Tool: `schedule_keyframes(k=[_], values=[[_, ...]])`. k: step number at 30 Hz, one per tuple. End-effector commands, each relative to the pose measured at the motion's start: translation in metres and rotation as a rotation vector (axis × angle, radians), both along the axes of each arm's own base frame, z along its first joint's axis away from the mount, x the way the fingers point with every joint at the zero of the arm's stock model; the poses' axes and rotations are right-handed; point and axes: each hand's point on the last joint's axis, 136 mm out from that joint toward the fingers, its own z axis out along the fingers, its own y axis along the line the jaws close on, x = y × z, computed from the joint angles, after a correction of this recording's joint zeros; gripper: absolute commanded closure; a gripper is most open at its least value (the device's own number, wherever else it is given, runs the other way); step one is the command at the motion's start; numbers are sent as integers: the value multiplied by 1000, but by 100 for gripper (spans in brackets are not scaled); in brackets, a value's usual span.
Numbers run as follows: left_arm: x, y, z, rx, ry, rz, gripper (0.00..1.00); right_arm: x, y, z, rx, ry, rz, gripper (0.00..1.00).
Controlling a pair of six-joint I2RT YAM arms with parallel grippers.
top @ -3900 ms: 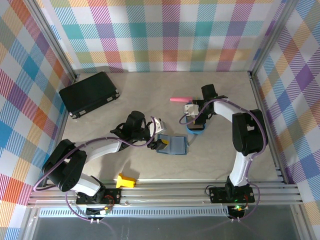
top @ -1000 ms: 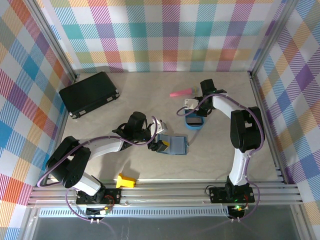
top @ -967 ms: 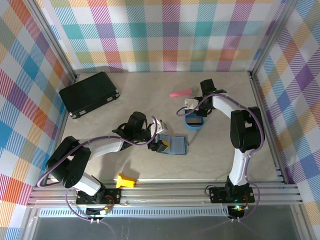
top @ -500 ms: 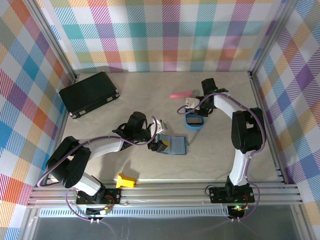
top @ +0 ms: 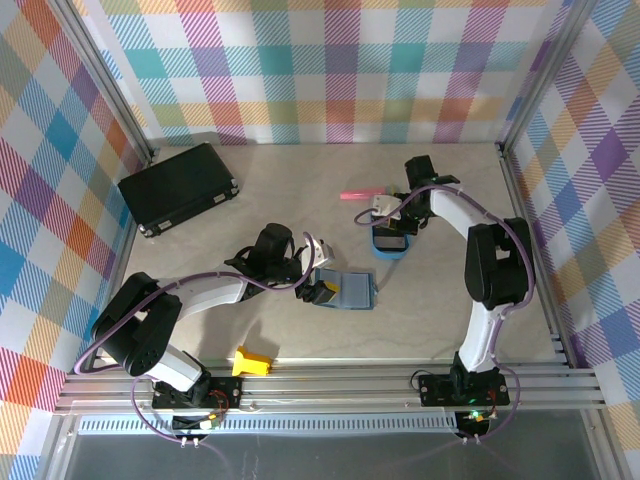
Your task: Put the credit cards into the card holder
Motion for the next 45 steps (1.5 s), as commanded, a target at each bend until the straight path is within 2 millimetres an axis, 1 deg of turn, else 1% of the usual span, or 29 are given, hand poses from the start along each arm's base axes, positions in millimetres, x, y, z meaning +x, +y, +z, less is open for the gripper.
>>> schedule_keyframes(k=[1, 4, 5, 7, 10, 12, 13, 14, 17, 20, 23, 26, 28, 31, 35, 40, 42, 45], values=[[2, -6, 15, -50, -20, -27, 22, -2, 5, 32, 80, -23, -25, 100], [3, -7, 19, -66, -25, -16, 22, -5, 8, 50, 141, -35, -58, 100], [5, -7, 22, -76, -31, -8, 22, -6, 8, 59, 173, -45, -75, 100], [7, -7, 28, -99, -41, 11, 22, -7, 9, 79, 243, -67, -126, 100], [14, -5, 47, -153, -44, 63, 22, -13, 9, 119, 417, -62, -268, 100], [23, -4, 68, -219, -38, 132, 22, -25, 11, 153, 581, -37, -352, 100], [27, -3, 79, -257, -28, 171, 22, -29, 9, 164, 652, -10, -420, 100], [33, -2, 94, -310, -23, 215, 23, -37, 8, 183, 739, 3, -461, 100], [47, 4, 140, -472, 74, 345, 23, -60, 8, 224, 940, 63, -573, 100], [64, 13, 174, -635, 244, 497, 24, -86, 13, 259, 1120, 189, -658, 100], [73, 18, 192, -743, 454, 594, 25, -108, 19, 282, 1258, 358, -717, 100], [75, 16, 206, -807, 617, 616, 26, -119, 26, 295, 1363, 519, -748, 100], [75, 16, 217, -860, 677, 613, 27, -120, 30, 298, 1420, 624, -761, 100], [77, 21, 228, -941, 743, 623, 28, -118, 36, 296, 1467, 777, -773, 100], [78, 19, 242, -994, 798, 598, 30, -107, 40, 293, 1522, 901, -789, 100], [80, 12, 250, -1034, 874, 570, 34, -103, 52, 293, 1523, 980, -770, 100], [78, 7, 254, -1049, 895, 538, 36, -102, 56, 291, 1519, 990, -779, 100], [73, -3, 258, -1030, 909, 500, 36, -103, 64, 291, 1509, 1022, -759, 100]])
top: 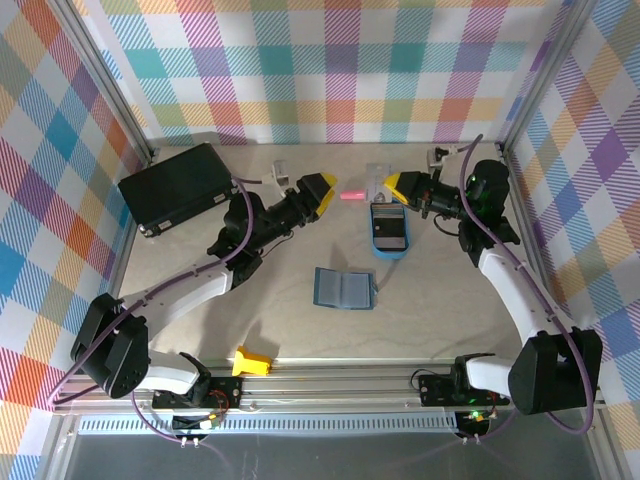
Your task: Put the credit cards into the card holder
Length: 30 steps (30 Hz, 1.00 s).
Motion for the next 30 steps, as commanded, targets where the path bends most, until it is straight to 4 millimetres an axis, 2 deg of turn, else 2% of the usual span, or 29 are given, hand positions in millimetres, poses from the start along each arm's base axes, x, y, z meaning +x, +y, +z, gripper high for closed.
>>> schedule_keyframes(k=[1, 7, 18, 21, 23, 25, 30], values=[[-8, -13, 27, -70, -26, -69, 37, -6, 11, 19, 47, -40, 58, 100], [-20, -31, 35, -86, -67, -143, 44, -11, 22, 17, 50, -19, 90, 100], [-23, -42, 21, -63, -44, -180, 75, -13, 28, 15, 55, -2, 106, 100], [-22, -43, 16, -62, -37, -181, 91, -13, 29, 11, 53, 3, 112, 92], [-21, -43, 14, -67, -33, -180, 100, -11, 27, 9, 46, 2, 93, 79], [-20, -42, 12, -65, -30, -175, 100, -9, 22, 5, 35, 9, 68, 66], [-18, -42, 10, -63, -16, -169, 100, -9, -1, -4, 38, 23, 4, 58]])
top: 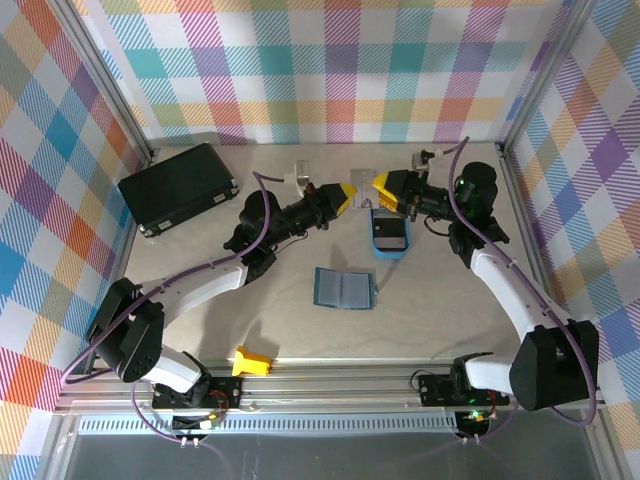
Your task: Put the credit cards into the card holder
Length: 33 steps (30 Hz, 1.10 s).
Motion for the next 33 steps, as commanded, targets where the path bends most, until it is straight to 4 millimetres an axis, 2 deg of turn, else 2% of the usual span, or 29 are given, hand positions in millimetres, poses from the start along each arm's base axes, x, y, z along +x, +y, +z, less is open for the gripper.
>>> schedule_keyframes(k=[1, 10, 28, 33], values=[[-3, -2, 7, -29, -15, -11, 100, -7, -13, 1, 2, -27, -27, 55], [-1, 3, -7, -31, 19, 21, 100, -29, -13, -8, -9, -26, 14, 54], [4, -2, -13, -19, 25, 13, 100, -15, -11, -20, 5, 32, 12, 58], [5, -3, -13, -27, 26, 13, 100, -14, -9, -19, 10, 27, 18, 63]])
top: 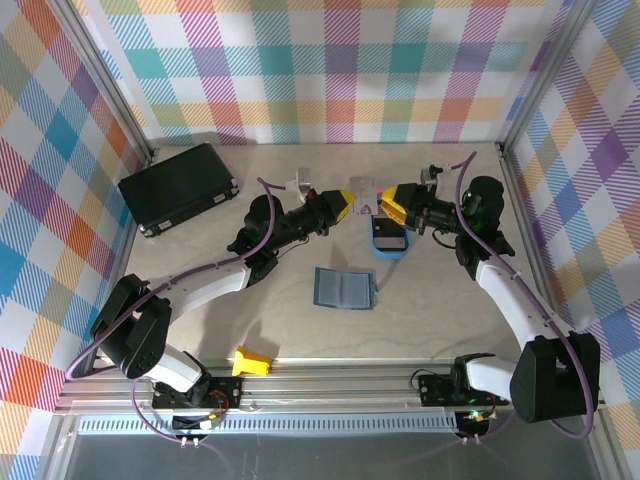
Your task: Put the credit cards into the card holder
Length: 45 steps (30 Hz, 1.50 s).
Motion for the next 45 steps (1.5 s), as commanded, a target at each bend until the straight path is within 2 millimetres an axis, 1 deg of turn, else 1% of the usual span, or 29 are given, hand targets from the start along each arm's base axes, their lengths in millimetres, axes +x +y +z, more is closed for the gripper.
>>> schedule_keyframes(k=[1, 9, 12, 17, 19, 24, 28, 33, 37, 45], values=[[0, -2, 16, -56, -34, -1, 100, -2, 3, 6, 12, -36, 20, 64], [0, -4, 19, -68, -41, -8, 100, 0, 4, 5, 12, -34, 19, 67], [0, -3, 21, -77, -42, -9, 100, 1, 4, 3, 12, -29, 19, 65], [0, -5, 20, -79, -38, -13, 100, 2, 6, 0, 12, -18, 23, 64], [-1, -6, 20, -81, -35, -19, 100, 1, 7, 1, 12, -22, 33, 66], [-2, -10, 20, -85, -33, -34, 100, 0, 9, 3, 12, -28, 47, 75], [-2, -11, 20, -88, -30, -38, 100, 1, 10, 4, 16, -28, 52, 76], [-4, -13, 21, -98, -25, -49, 100, 2, 11, 4, 19, -30, 55, 81], [-4, -15, 18, -97, -14, -58, 100, 3, 11, 2, 18, -25, 54, 82], [-4, -17, 13, -91, 4, -60, 100, 5, 12, -2, 23, -17, 57, 87]])
